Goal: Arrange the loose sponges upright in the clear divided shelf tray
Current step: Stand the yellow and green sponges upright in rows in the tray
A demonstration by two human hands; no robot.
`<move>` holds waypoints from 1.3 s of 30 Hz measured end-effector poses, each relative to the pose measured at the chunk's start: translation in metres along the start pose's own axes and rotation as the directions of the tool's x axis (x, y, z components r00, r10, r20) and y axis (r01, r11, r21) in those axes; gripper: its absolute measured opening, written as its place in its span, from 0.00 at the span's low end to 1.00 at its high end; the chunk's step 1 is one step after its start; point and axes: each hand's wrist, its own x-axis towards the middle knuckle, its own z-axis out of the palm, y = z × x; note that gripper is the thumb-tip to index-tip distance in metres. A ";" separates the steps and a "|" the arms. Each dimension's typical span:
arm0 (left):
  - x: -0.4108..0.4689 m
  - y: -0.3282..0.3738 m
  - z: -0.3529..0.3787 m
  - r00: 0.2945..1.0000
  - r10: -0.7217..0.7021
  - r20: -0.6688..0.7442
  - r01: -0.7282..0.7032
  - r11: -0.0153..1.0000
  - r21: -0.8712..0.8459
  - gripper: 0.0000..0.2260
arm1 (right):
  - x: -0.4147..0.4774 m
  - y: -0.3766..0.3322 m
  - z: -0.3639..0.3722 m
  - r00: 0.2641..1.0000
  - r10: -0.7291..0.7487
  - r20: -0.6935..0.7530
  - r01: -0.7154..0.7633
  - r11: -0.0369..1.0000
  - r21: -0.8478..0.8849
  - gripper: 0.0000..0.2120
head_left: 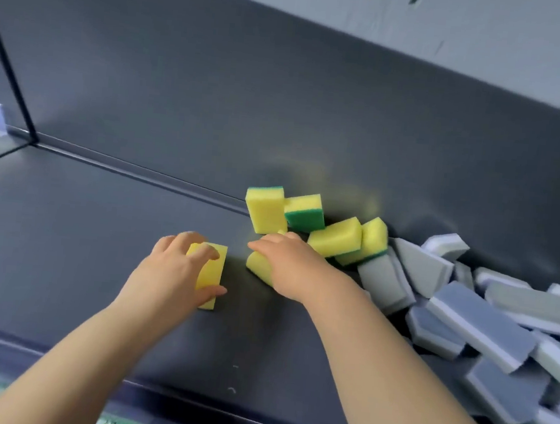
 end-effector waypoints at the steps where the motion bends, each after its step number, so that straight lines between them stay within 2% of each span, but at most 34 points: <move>1: 0.000 -0.001 -0.001 0.998 -0.061 0.027 0.061 0.998 -0.001 0.28 | 0.000 0.000 0.000 1.000 -0.005 0.011 0.005 1.000 0.004 0.33; 4: 0.002 -0.001 0.002 0.979 -0.168 0.113 0.171 0.985 -0.015 0.38 | -0.004 0.004 -0.002 0.998 -0.028 0.059 0.029 0.999 -0.015 0.33; 12: 0.009 0.015 0.007 0.964 -0.201 0.173 0.213 0.976 -0.051 0.42 | -0.030 0.016 0.009 0.992 -0.100 -0.076 0.096 0.994 -0.055 0.24; 16: 0.000 0.023 0.008 0.983 -0.168 0.079 0.173 0.983 -0.066 0.43 | -0.046 0.019 0.005 0.981 -0.075 -0.181 0.066 0.996 -0.055 0.19; 24: -0.012 0.039 0.004 0.991 -0.113 -0.073 0.085 0.947 -0.308 0.39 | -0.072 0.021 0.003 0.934 -0.019 -0.356 0.027 1.000 0.016 0.13; 26: -0.013 0.043 0.003 0.990 -0.095 -0.100 0.051 0.924 -0.380 0.35 | -0.075 0.023 0.004 0.905 0.005 -0.426 0.016 0.999 0.044 0.13; 28: -0.014 0.046 0.004 0.990 -0.085 -0.116 0.025 0.897 -0.442 0.33 | -0.076 0.025 0.009 0.828 0.000 -0.561 0.049 0.996 0.073 0.15; 31: -0.015 0.053 0.006 0.978 -0.065 -0.197 -0.044 0.865 -0.500 0.36 | -0.077 0.026 0.015 0.707 0.054 -0.705 0.147 0.964 0.221 0.19; 33: -0.016 0.056 0.008 0.953 -0.020 -0.303 -0.126 0.882 -0.453 0.31 | -0.080 0.027 0.018 0.658 0.128 -0.742 0.198 0.922 0.334 0.18; 35: -0.022 0.058 0.011 0.930 0.014 -0.368 -0.166 0.908 -0.384 0.22 | -0.085 0.026 0.016 0.653 0.220 -0.725 0.249 0.841 0.480 0.16; 37: -0.027 0.060 0.010 0.930 -0.033 -0.366 -0.122 0.912 -0.392 0.14 | -0.091 0.023 0.014 0.680 0.267 -0.683 0.268 0.776 0.570 0.15; 39: -0.031 0.062 0.008 0.930 -0.116 -0.348 -0.054 0.895 -0.442 0.17 | -0.096 0.018 0.013 0.693 0.300 -0.655 0.251 0.752 0.609 0.15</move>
